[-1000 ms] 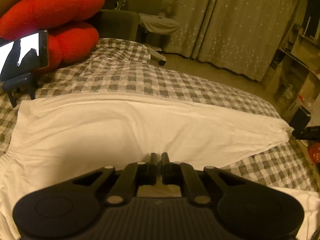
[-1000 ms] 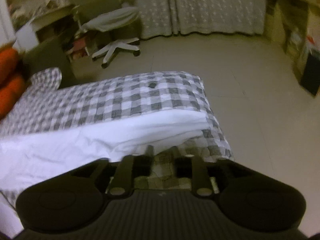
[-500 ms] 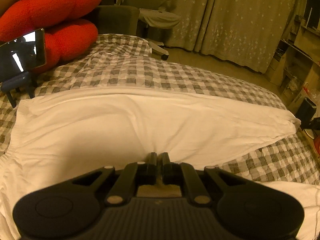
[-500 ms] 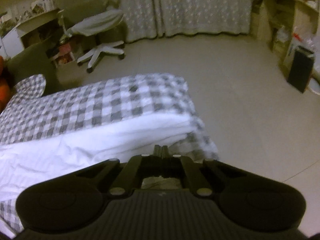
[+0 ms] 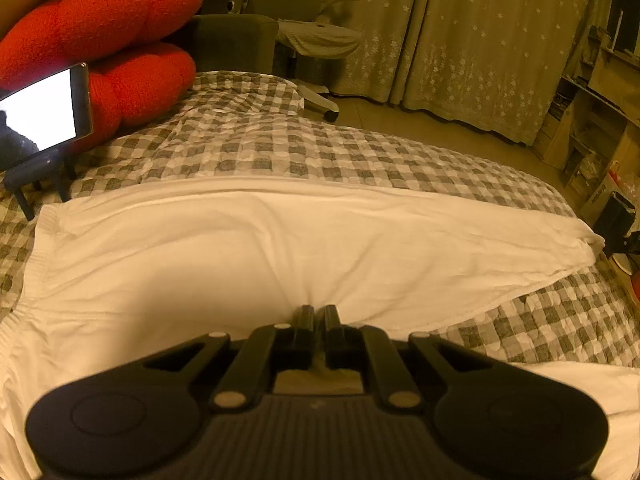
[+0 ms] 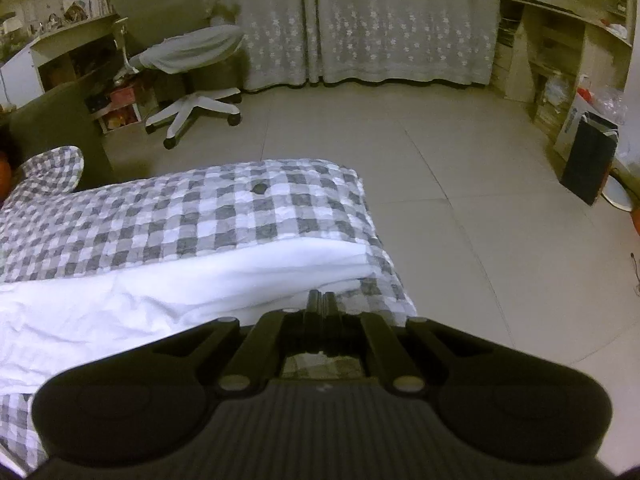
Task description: Fold clothes
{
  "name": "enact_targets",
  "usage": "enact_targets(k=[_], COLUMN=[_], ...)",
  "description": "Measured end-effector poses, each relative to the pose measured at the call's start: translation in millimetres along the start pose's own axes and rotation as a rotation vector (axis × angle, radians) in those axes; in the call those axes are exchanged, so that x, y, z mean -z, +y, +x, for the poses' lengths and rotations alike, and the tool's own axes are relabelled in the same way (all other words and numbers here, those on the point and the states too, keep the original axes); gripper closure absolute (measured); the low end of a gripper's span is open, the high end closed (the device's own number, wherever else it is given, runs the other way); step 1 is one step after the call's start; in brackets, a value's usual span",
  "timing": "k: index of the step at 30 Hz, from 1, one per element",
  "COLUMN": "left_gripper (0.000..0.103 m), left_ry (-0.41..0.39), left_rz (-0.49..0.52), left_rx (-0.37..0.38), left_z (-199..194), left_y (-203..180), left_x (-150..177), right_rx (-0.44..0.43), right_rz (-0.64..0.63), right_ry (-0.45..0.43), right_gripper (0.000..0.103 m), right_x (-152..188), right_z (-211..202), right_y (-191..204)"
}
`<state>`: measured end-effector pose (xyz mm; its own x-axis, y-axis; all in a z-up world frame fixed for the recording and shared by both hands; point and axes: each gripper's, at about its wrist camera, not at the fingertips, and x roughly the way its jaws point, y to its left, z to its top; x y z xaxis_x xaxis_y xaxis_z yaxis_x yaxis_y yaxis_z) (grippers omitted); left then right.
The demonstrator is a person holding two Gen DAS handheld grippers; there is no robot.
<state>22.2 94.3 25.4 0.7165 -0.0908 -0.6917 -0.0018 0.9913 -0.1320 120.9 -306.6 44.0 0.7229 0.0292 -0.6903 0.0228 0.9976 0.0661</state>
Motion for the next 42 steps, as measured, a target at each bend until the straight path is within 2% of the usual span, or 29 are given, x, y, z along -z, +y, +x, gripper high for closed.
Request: enact_targets(k=[7, 10, 13, 14, 15, 16, 19, 20, 21, 24, 42], left_gripper=[0.099, 0.099, 0.099, 0.098, 0.097, 0.097, 0.097, 0.097, 0.097, 0.099, 0.1], left_ry=[-0.002, -0.015, -0.033, -0.034, -0.033, -0.031, -0.026, -0.025, -0.023, -0.026, -0.023], left_rz=[-0.013, -0.047, -0.055, -0.05, -0.047, -0.046, -0.042, -0.041, -0.04, -0.032, -0.027], left_rx=[-0.005, 0.024, 0.042, 0.032, 0.025, 0.021, 0.01, 0.006, 0.002, -0.002, -0.016], left_z=[-1, -8, -12, -10, -9, -7, -2, -1, 1, 1, 0], left_y=[3, 8, 8, 6, 6, 5, 4, 3, 3, 3, 3], left_x=[-1, -3, -5, -5, -5, -5, -4, -4, -4, -3, -2], right_rx=[0.019, 0.047, 0.052, 0.059, 0.064, 0.058, 0.014, 0.001, -0.025, -0.034, -0.011], right_rz=[0.007, 0.005, 0.022, 0.029, 0.033, 0.037, 0.057, 0.062, 0.065, 0.048, 0.029], right_ry=[0.001, 0.003, 0.03, 0.037, 0.04, 0.045, 0.056, 0.055, 0.054, 0.045, -0.023], right_gripper=[0.103, 0.1, 0.076, 0.056, 0.046, 0.046, 0.048, 0.064, 0.085, 0.101, 0.103], right_x=[-1, 0, 2, 3, 4, 4, 6, 6, 6, 4, -2], right_z=[1, 2, 7, 10, 11, 13, 16, 16, 15, 11, -1], right_y=[1, -2, -6, -8, -8, -9, -9, -8, -7, -2, -2])
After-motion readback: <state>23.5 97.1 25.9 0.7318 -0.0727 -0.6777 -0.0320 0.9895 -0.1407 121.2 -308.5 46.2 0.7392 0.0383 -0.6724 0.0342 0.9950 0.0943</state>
